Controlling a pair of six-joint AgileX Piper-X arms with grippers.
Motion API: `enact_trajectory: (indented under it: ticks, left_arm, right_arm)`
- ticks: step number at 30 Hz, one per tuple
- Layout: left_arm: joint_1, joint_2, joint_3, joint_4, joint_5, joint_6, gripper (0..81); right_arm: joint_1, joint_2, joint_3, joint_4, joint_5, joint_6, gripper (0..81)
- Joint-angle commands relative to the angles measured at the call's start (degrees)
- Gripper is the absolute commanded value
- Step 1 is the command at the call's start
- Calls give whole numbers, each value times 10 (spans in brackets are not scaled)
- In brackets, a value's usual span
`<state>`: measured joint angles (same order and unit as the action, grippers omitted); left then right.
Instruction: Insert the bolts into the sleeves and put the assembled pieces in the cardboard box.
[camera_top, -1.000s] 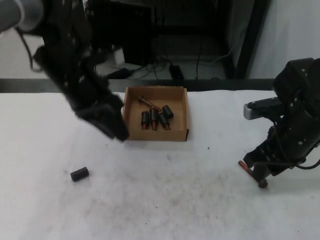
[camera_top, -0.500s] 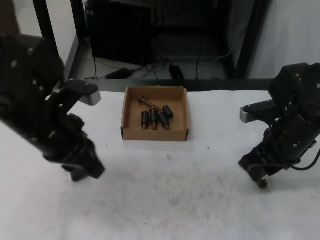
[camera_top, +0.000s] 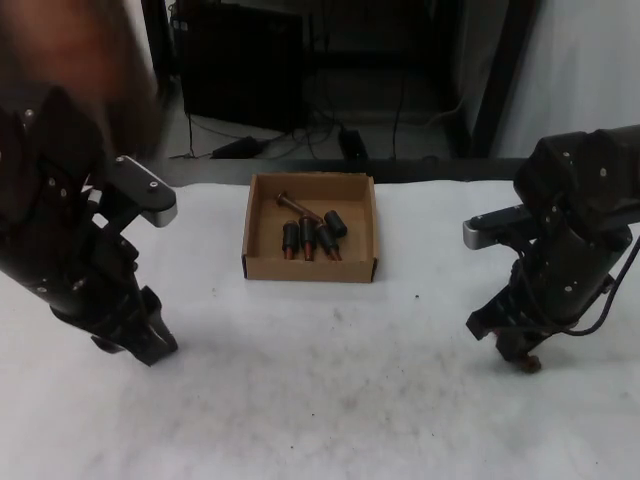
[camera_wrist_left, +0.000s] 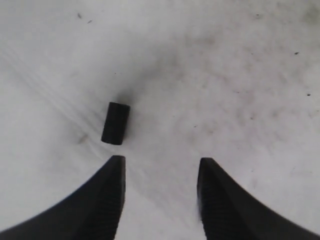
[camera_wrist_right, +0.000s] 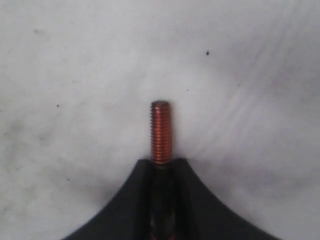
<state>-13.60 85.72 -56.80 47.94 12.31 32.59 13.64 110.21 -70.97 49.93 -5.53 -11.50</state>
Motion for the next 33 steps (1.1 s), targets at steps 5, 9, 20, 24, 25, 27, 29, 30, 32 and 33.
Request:
enact_trajectory:
  ticks: [5, 9, 20, 24, 25, 27, 29, 30, 32, 33]
  left_arm:
    - [5, 41, 0, -42, -16, 4, 438]
    - [5, 69, -1, -59, -17, 15, 438]
    - [5, 109, -1, -97, -28, 54, 438]
    - [5, 128, -1, -108, -33, 61, 438]
    - [5, 134, -1, -108, -34, 62, 438]
    - [5, 144, -1, -112, -43, 65, 438]
    - [5, 152, -1, -119, -43, 66, 438]
    - [5, 156, -1, -123, -43, 69, 435]
    - [5, 162, -1, -131, -43, 69, 419]
    - [5, 165, -1, -133, -43, 69, 400]
  right_arm:
    - [7, 19, 5, 6, -69, -10, 2]
    - [7, 19, 5, 20, -102, -10, 2]
    - [10, 16, 5, 40, -169, -9, 2]
    - [15, 1, 5, 40, -172, -9, 2]
    - [17, -4, 5, 40, -176, -9, 2]
    - [19, -17, 5, 40, -179, -9, 2]
    - [21, -29, 5, 40, -179, -9, 2]
    - [23, -36, 5, 40, -179, -9, 2]
    - [28, -50, 5, 46, -179, -9, 2]
    - [29, -55, 5, 50, -179, -9, 2]
